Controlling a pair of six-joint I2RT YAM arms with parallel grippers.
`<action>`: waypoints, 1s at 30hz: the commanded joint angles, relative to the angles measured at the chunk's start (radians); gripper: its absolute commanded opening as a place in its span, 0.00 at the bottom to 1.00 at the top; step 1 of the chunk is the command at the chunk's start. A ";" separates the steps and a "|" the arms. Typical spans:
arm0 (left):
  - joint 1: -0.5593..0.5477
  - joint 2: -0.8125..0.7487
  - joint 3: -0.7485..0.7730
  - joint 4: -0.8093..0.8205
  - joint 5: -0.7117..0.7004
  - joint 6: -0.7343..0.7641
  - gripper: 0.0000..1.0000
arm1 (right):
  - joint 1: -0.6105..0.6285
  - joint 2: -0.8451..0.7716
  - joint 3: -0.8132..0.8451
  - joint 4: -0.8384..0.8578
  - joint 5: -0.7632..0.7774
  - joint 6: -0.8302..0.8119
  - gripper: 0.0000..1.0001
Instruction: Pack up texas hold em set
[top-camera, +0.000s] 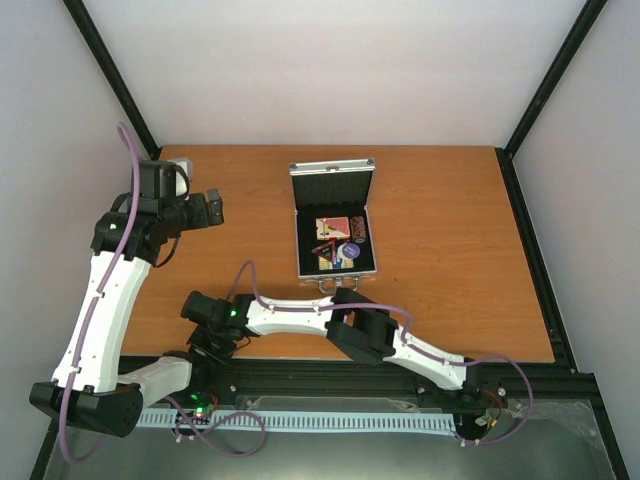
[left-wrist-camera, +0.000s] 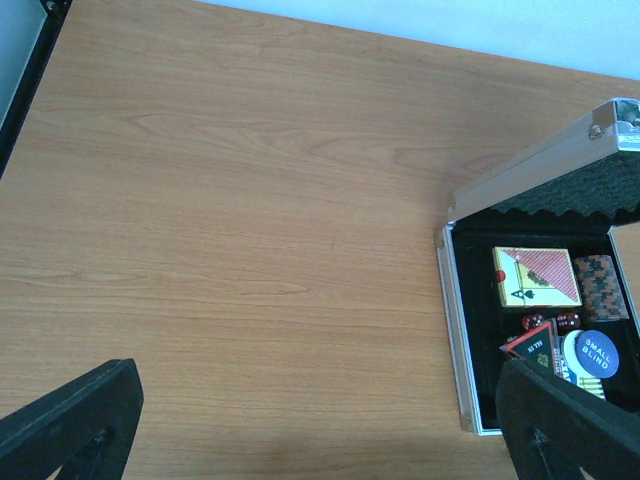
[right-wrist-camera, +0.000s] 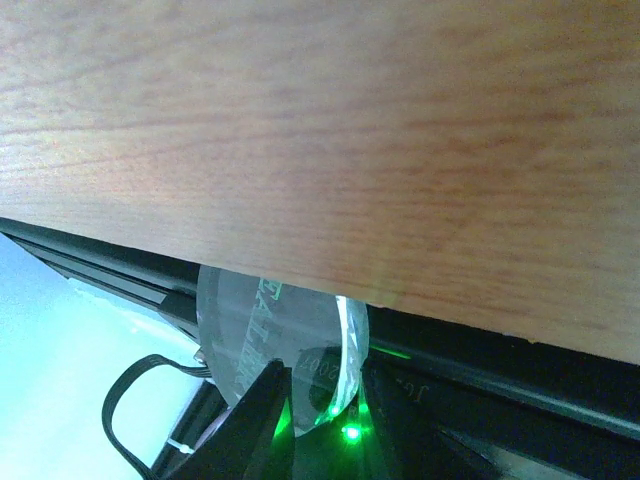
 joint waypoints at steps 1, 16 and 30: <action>-0.002 -0.006 0.024 -0.004 -0.010 0.017 1.00 | 0.035 0.034 -0.010 -0.007 -0.023 -0.050 0.03; -0.002 -0.019 0.021 0.000 -0.015 0.018 1.00 | -0.059 -0.321 -0.456 0.081 0.211 -0.041 0.03; -0.002 -0.011 0.015 -0.005 -0.032 0.021 1.00 | -0.082 -0.363 -0.439 0.016 0.179 -0.136 0.57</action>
